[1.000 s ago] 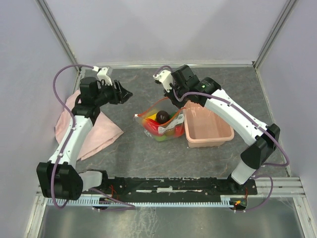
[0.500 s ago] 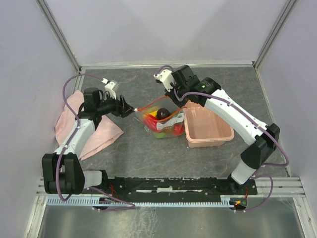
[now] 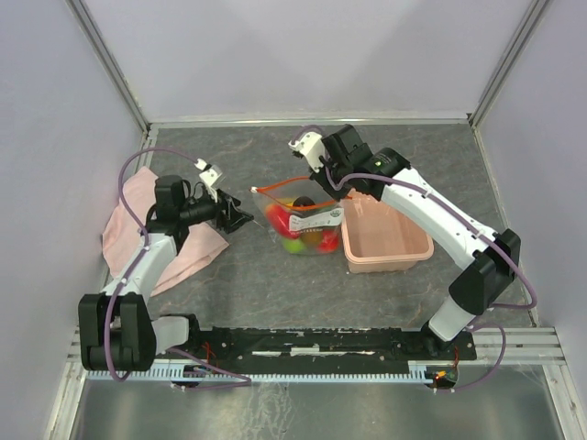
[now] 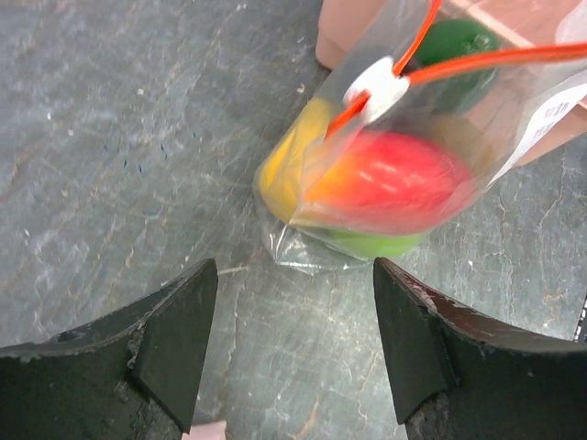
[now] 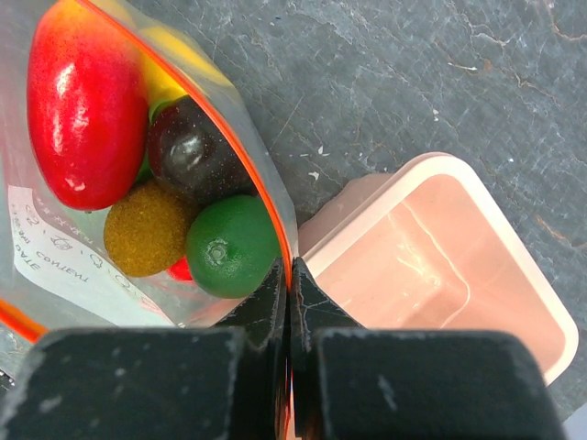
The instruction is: Place the food in the zip-top bag and seal the zipper
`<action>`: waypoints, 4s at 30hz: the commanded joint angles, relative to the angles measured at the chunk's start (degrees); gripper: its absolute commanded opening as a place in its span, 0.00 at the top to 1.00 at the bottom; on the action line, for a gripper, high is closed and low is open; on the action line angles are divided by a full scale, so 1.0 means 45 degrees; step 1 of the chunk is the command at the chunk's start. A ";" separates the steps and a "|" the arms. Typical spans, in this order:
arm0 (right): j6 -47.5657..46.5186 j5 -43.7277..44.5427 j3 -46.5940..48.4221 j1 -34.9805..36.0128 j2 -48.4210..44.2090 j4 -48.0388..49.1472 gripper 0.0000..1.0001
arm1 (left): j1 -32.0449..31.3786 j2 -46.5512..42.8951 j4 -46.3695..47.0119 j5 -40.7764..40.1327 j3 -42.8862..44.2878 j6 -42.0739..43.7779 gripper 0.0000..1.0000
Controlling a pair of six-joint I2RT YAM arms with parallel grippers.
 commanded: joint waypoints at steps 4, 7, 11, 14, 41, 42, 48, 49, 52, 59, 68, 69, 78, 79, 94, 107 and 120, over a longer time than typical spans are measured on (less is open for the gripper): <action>-0.0140 -0.0535 -0.0081 -0.0019 -0.0707 0.0812 0.99 | -0.0308 0.0976 0.1981 0.1560 0.1141 0.1385 0.25; -0.0173 -0.0610 -0.0134 -0.0022 -0.0787 0.0890 0.99 | -0.0711 0.1593 0.1922 0.1718 0.1665 0.1670 0.26; -0.0174 -0.0694 -0.0188 -0.0018 -0.0865 0.0940 0.99 | -0.1291 0.2226 0.1512 0.2111 0.2097 0.2101 0.30; -0.0184 -0.0717 -0.0308 -0.0023 -0.0949 0.0983 0.99 | -0.1361 0.2390 0.1596 0.2620 0.2187 0.1995 0.37; -0.2013 -0.3890 -0.0886 -0.0048 -0.2753 0.2147 0.50 | -0.1603 -0.0587 -0.1074 0.2148 0.1964 0.3191 0.97; -0.2040 -0.4486 -0.0897 -0.0048 -0.2805 0.2357 0.48 | -0.1688 -0.0641 -0.1085 0.2067 0.1881 0.3226 0.97; -0.2444 -0.7868 -0.0586 -0.0004 -0.2295 0.3615 0.41 | -0.2333 -0.1099 -0.1610 0.1254 0.1796 0.4135 0.97; -0.2514 -0.8259 -0.0440 0.0018 -0.2108 0.3700 0.40 | -0.2451 -0.1184 -0.1767 0.1159 0.1823 0.4358 0.97; -0.2949 -0.9150 -0.0048 0.0147 -0.1573 0.3734 0.39 | -0.2834 -0.1478 -0.2161 0.0876 0.1906 0.5065 0.97; -0.4072 -1.0434 0.0791 0.0446 -0.0679 0.3412 0.35 | -0.3524 -0.1867 -0.3438 0.0030 0.2334 0.6317 0.97; -0.5156 -1.1085 0.1578 0.1108 0.0461 0.2815 0.34 | -0.3874 -0.2133 -0.3719 -0.0382 0.2455 0.6824 0.97; -0.5194 -1.1079 0.1657 0.1119 0.0625 0.2787 0.34 | -0.3893 -0.2133 -0.3752 -0.0415 0.2452 0.6847 0.97; -0.6762 -1.0169 0.2318 0.1048 0.1509 0.1141 0.32 | -0.4043 -0.2320 -0.3818 -0.0497 0.2335 0.6970 0.97; -0.6833 -1.0217 0.2406 0.1031 0.1627 0.1032 0.32 | -0.4041 -0.2328 -0.3818 -0.0514 0.2318 0.6987 0.97; -0.8042 -0.9972 0.4386 0.0774 0.2829 -0.2248 0.72 | -0.4100 -0.2388 -0.3867 -0.0878 0.2212 0.7202 0.97; -0.4594 -0.8146 0.0718 0.0753 -0.0099 0.2718 0.99 | -0.4071 -0.2724 0.0297 -0.0441 0.0738 0.4503 0.68; -0.2978 -0.4825 -0.1313 0.1338 -0.0975 0.5520 0.99 | -0.4033 -0.1856 0.4286 0.1243 0.0259 0.1192 0.59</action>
